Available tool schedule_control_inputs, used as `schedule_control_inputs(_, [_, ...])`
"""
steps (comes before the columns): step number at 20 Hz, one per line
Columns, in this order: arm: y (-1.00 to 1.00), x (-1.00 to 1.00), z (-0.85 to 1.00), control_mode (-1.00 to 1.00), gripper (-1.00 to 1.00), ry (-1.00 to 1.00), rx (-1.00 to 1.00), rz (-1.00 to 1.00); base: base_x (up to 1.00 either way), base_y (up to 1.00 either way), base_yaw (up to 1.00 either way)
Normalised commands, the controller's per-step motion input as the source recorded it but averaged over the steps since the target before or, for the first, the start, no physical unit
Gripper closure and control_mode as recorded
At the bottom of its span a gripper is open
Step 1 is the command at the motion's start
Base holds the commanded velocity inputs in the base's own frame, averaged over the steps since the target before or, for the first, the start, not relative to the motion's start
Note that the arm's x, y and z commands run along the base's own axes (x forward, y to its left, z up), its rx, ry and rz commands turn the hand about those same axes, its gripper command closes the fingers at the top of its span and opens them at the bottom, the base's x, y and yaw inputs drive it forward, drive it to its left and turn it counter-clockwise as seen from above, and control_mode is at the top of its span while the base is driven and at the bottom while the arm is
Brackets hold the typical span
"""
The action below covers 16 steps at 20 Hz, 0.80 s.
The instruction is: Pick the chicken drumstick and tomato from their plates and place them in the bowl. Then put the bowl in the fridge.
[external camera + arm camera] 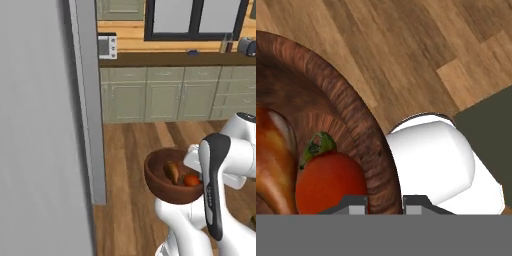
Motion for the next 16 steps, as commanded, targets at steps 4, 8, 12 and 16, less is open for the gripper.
schedule_control_inputs(4, [0.0, 0.0, 0.0, 1.0, 1.0, 0.0, 0.0, 0.0, 0.02, 0.0, 0.41])
schedule_control_inputs(8, [0.0, 0.0, 0.0, 1.0, 1.0, 0.0, 0.0, 0.0, 0.25, 0.0, 0.58])
schedule_control_inputs(12, [0.0, 0.0, 0.0, 1.0, 1.0, 0.0, 0.0, 0.0, 0.03, -0.07, 0.55])
schedule_control_inputs(16, [0.0, 0.0, 0.0, 1.0, 1.0, 0.0, 0.0, 0.0, 0.29, -0.11, 0.6])
